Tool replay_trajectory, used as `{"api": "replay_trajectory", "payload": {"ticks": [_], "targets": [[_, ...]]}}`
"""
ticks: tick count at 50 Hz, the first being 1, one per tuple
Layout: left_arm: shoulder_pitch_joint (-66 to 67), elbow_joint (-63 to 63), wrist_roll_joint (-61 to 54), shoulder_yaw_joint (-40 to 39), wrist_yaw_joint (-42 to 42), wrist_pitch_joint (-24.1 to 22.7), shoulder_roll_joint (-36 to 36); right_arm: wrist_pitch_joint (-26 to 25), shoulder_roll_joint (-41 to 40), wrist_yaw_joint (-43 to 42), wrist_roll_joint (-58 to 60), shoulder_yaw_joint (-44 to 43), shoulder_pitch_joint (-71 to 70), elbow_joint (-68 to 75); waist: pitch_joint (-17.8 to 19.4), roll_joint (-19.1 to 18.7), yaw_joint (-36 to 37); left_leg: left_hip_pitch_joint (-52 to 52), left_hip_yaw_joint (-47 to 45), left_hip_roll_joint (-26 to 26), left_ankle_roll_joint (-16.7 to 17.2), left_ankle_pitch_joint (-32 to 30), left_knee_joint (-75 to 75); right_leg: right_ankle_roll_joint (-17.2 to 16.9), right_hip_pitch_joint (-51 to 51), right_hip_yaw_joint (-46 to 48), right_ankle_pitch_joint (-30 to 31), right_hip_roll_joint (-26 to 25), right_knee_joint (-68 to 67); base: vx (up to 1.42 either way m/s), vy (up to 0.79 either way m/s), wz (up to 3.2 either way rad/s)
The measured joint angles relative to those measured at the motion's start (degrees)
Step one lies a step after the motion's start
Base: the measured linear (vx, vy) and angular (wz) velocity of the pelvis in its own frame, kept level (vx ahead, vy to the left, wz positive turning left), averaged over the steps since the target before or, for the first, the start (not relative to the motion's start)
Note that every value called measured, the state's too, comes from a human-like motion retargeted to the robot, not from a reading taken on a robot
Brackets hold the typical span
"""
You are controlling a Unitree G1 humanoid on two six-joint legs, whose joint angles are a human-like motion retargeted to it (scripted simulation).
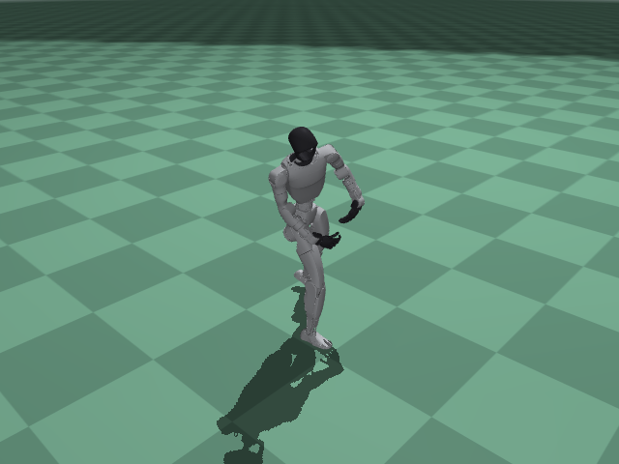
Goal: Kungfu
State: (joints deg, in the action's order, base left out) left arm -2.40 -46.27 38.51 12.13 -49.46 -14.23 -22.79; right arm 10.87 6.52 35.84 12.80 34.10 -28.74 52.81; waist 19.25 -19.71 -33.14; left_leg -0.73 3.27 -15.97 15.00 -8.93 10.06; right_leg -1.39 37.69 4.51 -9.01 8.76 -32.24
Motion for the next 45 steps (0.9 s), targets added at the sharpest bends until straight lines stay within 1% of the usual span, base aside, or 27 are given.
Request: {"api": "replay_trajectory", "payload": {"ticks": [3, 6, 8, 10, 12, 15, 17, 20, 25, 27, 30, 33, 35, 37, 38, 39, 40, 42, 45], "targets": [[-2.83, -2.58, -1.09, -0.79, 2.01, 0.92, 1.70, 0.56, 1.63, -0.02, -0.41, -2.26, -0.67, 0.26, -1.55, 2.22, -0.42, 1.53, -3.91, 2.96, 0.00, -4.24, -0.19, -2.09, -2.41, -0.35, 0.05, 4.39, 0.87, 0.10, 0.12, 1.44], [-5.67, -4.12, -2.49, -1.13, 2.70, 1.07, 2.35, 0.74, 3.45, 0.24, -0.93, -4.98, -1.08, 0.19, -2.62, 4.40, -0.92, 3.72, -9.50, 4.71, 0.00, -5.01, 0.37, -3.85, -4.76, 0.17, 0.69, 8.43, 2.11, 0.04, 0.14, 1.52], [-6.99, -4.53, -2.88, -1.12, 2.29, 0.58, 2.15, 1.06, 4.57, 0.06, -1.53, -6.91, -0.75, 0.02, -2.96, 5.25, -0.89, 4.72, -10.77, 3.76, 0.00, -4.37, 0.59, -4.10, -6.74, 1.82, 1.09, 8.89, 2.95, 0.09, -0.07, 1.21], [-7.30, -4.51, -2.63, -1.01, 1.47, -0.38, 1.56, 1.47, 5.32, -0.98, -2.88, -8.55, 0.21, 0.21, -2.82, 5.19, -0.32, 4.93, -10.63, 0.38, 0.00, -3.41, 0.71, -3.41, -9.50, 4.64, 1.44, 6.59, 4.18, 0.13, -0.28, 0.81], [-7.04, -4.13, -2.50, -1.18, 1.13, -1.52, 0.80, 1.44, 5.72, -2.89, -5.37, -9.99, 1.24, 0.52, -2.49, 4.99, 0.55, 4.52, -12.38, -2.87, -0.37, -0.35, 1.41, -3.07, -12.37, 7.11, 2.52, 4.20, 6.13, 0.28, 0.04, 0.62], [-6.53, -3.84, -3.18, -2.29, 1.81, -3.23, 0.22, 2.23, 6.45, -4.23, -10.12, -12.50, 2.91, 0.08, -2.64, 5.93, 0.97, 4.26, -18.81, -5.00, -3.53, 5.34, 1.68, -3.65, -15.36, 8.95, 5.03, 4.06, 8.44, 0.26, 0.28, 0.82], [-6.31, -4.38, -4.83, -3.25, 2.52, -4.28, -0.31, 2.65, 6.76, -4.50, -13.08, -14.73, 4.29, -0.63, -2.51, 7.24, 1.12, 5.30, -18.29, -5.26, -4.19, 7.82, 3.28, -4.16, -17.29, 9.48, 6.95, 4.59, 9.69, 0.24, 0.36, 0.92], [-5.55, -5.51, -9.02, -5.31, 2.35, -4.84, -0.88, 3.68, 6.37, -4.76, -16.33, -19.26, 7.67, -1.95, -2.57, 9.75, 1.73, 9.47, -14.22, -4.96, -4.36, 10.12, 9.03, -4.98, -20.59, 10.61, 10.47, 6.02, 12.15, 0.21, 0.33, 0.97], [-4.42, -6.57, -20.35, -8.12, 0.85, -2.81, -0.91, 4.93, 5.05, -7.12, -22.10, -26.63, 16.04, -5.18, -4.06, 13.14, 4.34, 15.85, -13.42, -4.37, -7.51, 15.74, 19.98, -5.59, -26.41, 16.37, 14.59, 9.79, 16.03, 0.29, 0.46, 0.96], [-3.40, -6.51, -25.63, -9.44, 0.33, -1.50, -0.35, 4.98, 4.73, -8.01, -25.59, -28.78, 20.52, -7.15, -5.50, 14.49, 6.11, 17.32, -12.45, -3.44, -8.00, 18.90, 23.46, -5.31, -28.64, 18.16, 15.83, 10.91, 17.49, 0.43, 0.52, 0.73], [-1.35, -5.94, -33.70, -11.44, -1.24, -0.28, 1.01, 4.74, 4.14, -7.90, -30.71, -31.95, 28.00, -10.82, -8.00, 16.47, 9.31, 18.88, -8.81, 0.19, -7.55, 23.53, 27.72, -4.54, -31.63, 19.10, 19.08, 12.69, 20.22, 0.48, 0.51, 0.58], [0.98, -4.79, -41.67, -12.72, -3.66, 2.43, 1.86, 3.29, 3.24, -5.98, -35.00, -35.50, 34.72, -14.42, -10.32, 17.99, 10.73, 19.44, -6.00, 4.53, -7.91, 27.23, 29.25, -3.74, -34.60, 20.72, 25.91, 14.53, 23.43, 0.50, 0.66, 0.72], [2.95, -3.84, -47.13, -13.73, -5.00, 4.85, 2.55, 2.12, 2.21, -4.19, -37.83, -37.94, 38.64, -16.21, -11.86, 18.69, 11.04, 19.43, -4.30, 7.26, -8.28, 28.78, 28.95, -3.90, -36.40, 22.01, 32.56, 15.76, 25.89, 0.42, 0.51, 0.80], [5.35, -2.88, -53.20, -14.81, -5.19, 7.23, 2.99, 0.65, 1.23, -2.83, -41.43, -39.43, 42.27, -17.44, -13.06, 19.14, 10.91, 19.03, -2.50, 9.81, -9.00, 29.01, 27.68, -2.55, -38.00, 21.99, 36.55, 15.93, 27.59, 0.41, 0.54, 0.75], [6.56, -2.27, -56.41, -15.51, -5.09, 8.44, 2.95, -0.13, 0.83, -2.47, -43.61, -39.63, 43.88, -17.96, -13.59, 19.37, 10.67, 18.66, -2.04, 10.67, -9.48, 28.78, 26.54, -2.63, -38.50, 21.28, 36.42, 15.53, 27.82, 0.34, 0.48, 0.66], [7.86, -1.45, -59.61, -16.28, -4.92, 9.63, 2.81, -1.11, 0.55, -2.13, -46.17, -39.66, 45.25, -18.47, -14.09, 19.58, 10.41, 18.17, -1.70, 11.25, -9.93, 28.26, 25.02, -3.43, -38.61, 19.03, 33.69, 14.52, 27.29, 0.27, 0.35, 0.62], [9.20, -0.52, -62.80, -17.09, -4.72, 10.81, 2.62, -2.19, 0.33, -1.79, -48.93, -39.61, 46.49, -18.98, -14.57, 19.78, 10.13, 17.63, -1.41, 11.70, -10.35, 27.57, 23.31, -4.57, -38.53, 16.00, 29.67, 13.19, 26.40, 0.26, 0.33, 0.51], [12.21, 1.62, -67.33, -18.66, -3.99, 12.76, 3.16, -4.93, -0.57, -1.08, -53.61, -39.99, 48.73, -19.71, -16.07, 20.28, 11.03, 15.93, -2.18, 12.49, -11.41, 25.03, 18.33, -5.42, -37.37, 9.93, 20.95, 9.07, 23.69, 0.28, 0.39, 0.29], [15.81, 4.63, -71.02, -20.29, -3.20, 14.90, 4.32, -8.54, -2.36, 0.59, -57.59, -41.55, 51.96, -20.80, -18.42, 20.71, 12.82, 13.50, -4.34, 12.90, -12.27, 21.21, 11.23, -3.75, -36.40, 9.12, 12.47, 3.61, 20.99, 0.25, 0.23, 0.26]]}}
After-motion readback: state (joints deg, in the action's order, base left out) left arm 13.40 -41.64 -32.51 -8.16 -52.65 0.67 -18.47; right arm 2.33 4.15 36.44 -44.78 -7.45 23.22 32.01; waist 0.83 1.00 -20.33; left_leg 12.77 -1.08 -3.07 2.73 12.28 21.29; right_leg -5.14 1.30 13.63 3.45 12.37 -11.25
